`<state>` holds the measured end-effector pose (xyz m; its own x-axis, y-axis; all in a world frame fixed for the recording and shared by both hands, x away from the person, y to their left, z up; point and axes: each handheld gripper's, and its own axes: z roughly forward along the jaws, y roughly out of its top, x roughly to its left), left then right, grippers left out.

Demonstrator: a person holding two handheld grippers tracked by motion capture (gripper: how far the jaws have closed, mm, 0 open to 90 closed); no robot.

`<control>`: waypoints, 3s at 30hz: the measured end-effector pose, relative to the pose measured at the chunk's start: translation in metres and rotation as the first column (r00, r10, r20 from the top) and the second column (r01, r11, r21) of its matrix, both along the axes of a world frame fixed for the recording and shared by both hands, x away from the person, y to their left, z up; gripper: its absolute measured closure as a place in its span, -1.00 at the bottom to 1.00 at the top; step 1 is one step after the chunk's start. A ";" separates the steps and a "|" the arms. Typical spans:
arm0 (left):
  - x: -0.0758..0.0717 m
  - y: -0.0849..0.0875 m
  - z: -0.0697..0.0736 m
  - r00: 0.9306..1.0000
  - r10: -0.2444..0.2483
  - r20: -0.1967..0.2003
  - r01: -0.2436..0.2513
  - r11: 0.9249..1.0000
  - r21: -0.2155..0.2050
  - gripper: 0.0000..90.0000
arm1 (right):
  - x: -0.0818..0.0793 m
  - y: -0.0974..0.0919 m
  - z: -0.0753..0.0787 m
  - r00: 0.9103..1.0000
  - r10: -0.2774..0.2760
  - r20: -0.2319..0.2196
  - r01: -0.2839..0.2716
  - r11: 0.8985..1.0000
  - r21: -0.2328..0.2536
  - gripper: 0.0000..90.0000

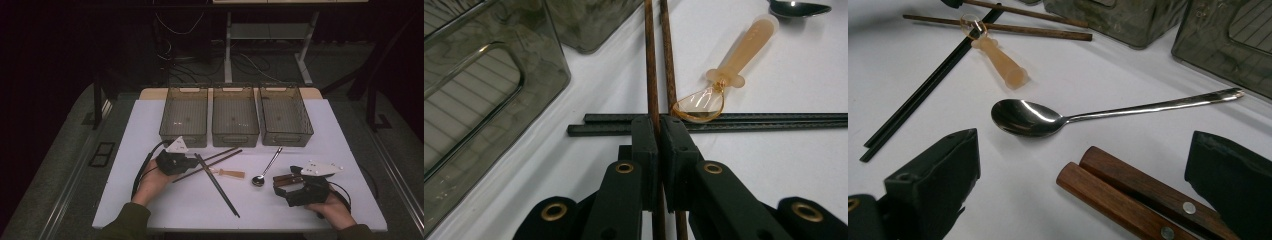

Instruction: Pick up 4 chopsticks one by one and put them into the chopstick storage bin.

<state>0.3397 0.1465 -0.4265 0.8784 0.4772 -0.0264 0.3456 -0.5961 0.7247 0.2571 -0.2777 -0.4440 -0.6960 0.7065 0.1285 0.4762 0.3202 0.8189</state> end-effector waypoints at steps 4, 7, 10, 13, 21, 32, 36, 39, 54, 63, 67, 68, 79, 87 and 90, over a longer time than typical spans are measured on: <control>-0.002 0.005 0.004 1.000 0.006 0.001 -0.006 0.999 -0.032 0.88 | 0.000 0.000 0.000 1.000 -0.001 0.000 0.001 1.000 -0.003 -0.97; -0.004 0.008 0.008 1.000 -0.004 -0.001 0.004 0.999 -0.054 0.88 | 0.000 0.000 0.000 1.000 0.003 0.001 -0.003 1.000 -0.003 -0.97; -0.006 0.010 0.012 1.000 -0.010 -0.003 0.010 0.997 -0.072 0.88 | -0.001 0.001 0.000 1.000 0.003 0.002 -0.003 1.000 -0.001 -0.97; -0.008 0.011 0.014 1.000 -0.020 -0.003 0.020 0.996 -0.088 0.88 | -0.001 0.000 0.000 1.000 0.003 0.000 -0.003 1.000 -0.002 -0.97; -0.012 0.010 0.022 0.999 -0.045 -0.007 0.044 0.993 -0.114 0.88 | 0.001 -0.001 0.001 1.000 -0.005 -0.018 0.004 1.000 -0.014 -0.97; -0.013 0.011 0.033 1.000 -0.030 -0.002 0.029 0.989 -0.147 0.88 | 0.000 0.000 0.001 1.000 -0.005 -0.011 0.005 1.000 -0.018 -0.97; -0.013 0.013 0.037 1.000 -0.022 0.007 0.023 0.986 -0.164 0.88 | 0.000 0.000 0.001 1.000 -0.005 -0.015 0.004 1.000 -0.020 -0.97; -0.013 0.015 0.040 1.000 -0.014 0.012 0.016 0.985 -0.173 0.88 | 0.000 0.000 0.001 1.000 -0.004 -0.016 0.003 1.000 -0.021 -0.97; -0.006 0.027 0.043 0.998 0.060 0.019 -0.055 0.981 -0.185 0.88 | 0.000 0.000 0.001 1.000 -0.004 -0.019 0.003 1.000 -0.020 -0.97; -0.002 0.037 0.042 0.993 0.117 0.018 -0.112 0.976 -0.184 0.88 | 0.000 0.001 0.001 1.000 -0.003 -0.016 0.003 1.000 -0.020 -0.97; 0.001 0.043 0.041 0.988 0.154 0.019 -0.148 0.971 -0.186 0.88 | 0.000 0.001 0.001 1.000 -0.002 -0.018 0.002 1.000 -0.021 -0.97; 0.001 0.044 0.041 0.986 0.163 0.023 -0.156 0.971 -0.181 0.88 | 0.000 0.000 0.001 1.000 -0.003 -0.019 0.002 1.000 -0.022 -0.97; 0.005 0.060 0.040 0.970 0.239 0.034 -0.230 0.958 -0.171 0.88 | 0.000 0.001 0.001 1.000 -0.002 -0.016 0.002 1.000 -0.023 -0.97; 0.010 0.070 0.040 0.958 0.283 0.040 -0.273 0.948 -0.163 0.88 | 0.000 0.001 0.001 1.000 -0.003 -0.018 0.002 1.000 -0.024 -0.97; 0.016 0.072 0.041 0.955 0.291 0.052 -0.281 0.949 -0.140 0.88 | 0.001 0.000 0.001 1.000 -0.001 -0.018 0.001 1.000 -0.022 -0.97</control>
